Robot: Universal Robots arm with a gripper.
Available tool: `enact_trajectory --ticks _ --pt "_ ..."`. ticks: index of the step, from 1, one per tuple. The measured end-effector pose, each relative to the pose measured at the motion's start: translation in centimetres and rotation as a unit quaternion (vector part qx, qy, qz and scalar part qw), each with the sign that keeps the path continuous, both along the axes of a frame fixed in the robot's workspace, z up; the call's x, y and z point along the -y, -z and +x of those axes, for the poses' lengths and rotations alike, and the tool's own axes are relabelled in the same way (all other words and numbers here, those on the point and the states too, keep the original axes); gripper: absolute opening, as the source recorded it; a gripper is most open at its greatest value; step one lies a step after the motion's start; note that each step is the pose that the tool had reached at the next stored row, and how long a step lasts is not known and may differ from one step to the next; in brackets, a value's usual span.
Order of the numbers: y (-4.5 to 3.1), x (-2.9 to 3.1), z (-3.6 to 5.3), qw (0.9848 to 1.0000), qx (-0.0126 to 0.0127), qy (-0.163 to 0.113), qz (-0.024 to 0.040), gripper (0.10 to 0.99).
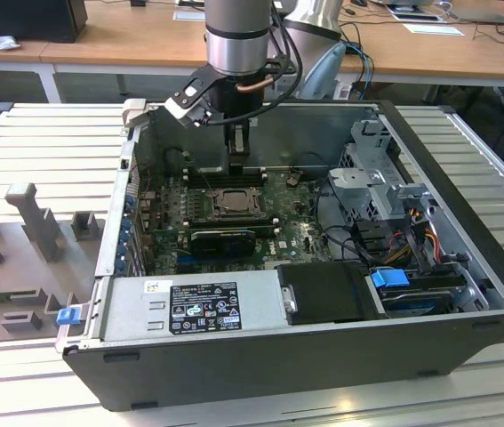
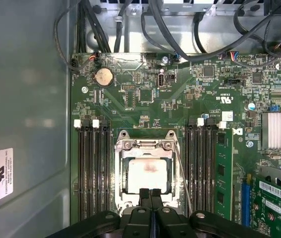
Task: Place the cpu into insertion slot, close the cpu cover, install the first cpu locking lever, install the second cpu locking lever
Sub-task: 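Install the first cpu locking lever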
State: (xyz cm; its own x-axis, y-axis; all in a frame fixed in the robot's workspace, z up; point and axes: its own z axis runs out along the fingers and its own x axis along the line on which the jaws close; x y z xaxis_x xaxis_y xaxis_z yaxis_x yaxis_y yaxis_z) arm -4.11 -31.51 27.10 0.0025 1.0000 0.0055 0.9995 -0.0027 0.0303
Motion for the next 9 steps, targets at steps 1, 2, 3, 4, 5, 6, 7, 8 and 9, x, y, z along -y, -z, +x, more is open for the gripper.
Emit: enact_trajectory --ticks 1,2,3,4,5,6,7,8,9 --pt "-0.09 0.00 0.00 1.0000 0.0000 0.000 0.0000 0.106" --pt "-0.28 0.00 0.00 1.0000 0.0000 0.000 0.0000 0.106" --pt "-0.51 0.00 0.00 1.0000 0.0000 0.000 0.0000 0.106" --pt "-0.62 0.00 0.00 1.0000 0.0000 0.000 0.0000 0.106" --pt "-0.71 0.00 0.00 1.0000 0.0000 0.000 0.0000 0.106" --pt "-0.85 0.00 0.00 1.0000 0.0000 0.000 0.0000 0.106" --pt "-1.00 0.00 0.00 1.0000 0.0000 0.000 0.0000 0.106" --pt "-1.04 0.00 0.00 1.0000 0.0000 0.000 0.0000 0.106" --pt "-1.10 0.00 0.00 1.0000 0.0000 0.000 0.0000 0.106"
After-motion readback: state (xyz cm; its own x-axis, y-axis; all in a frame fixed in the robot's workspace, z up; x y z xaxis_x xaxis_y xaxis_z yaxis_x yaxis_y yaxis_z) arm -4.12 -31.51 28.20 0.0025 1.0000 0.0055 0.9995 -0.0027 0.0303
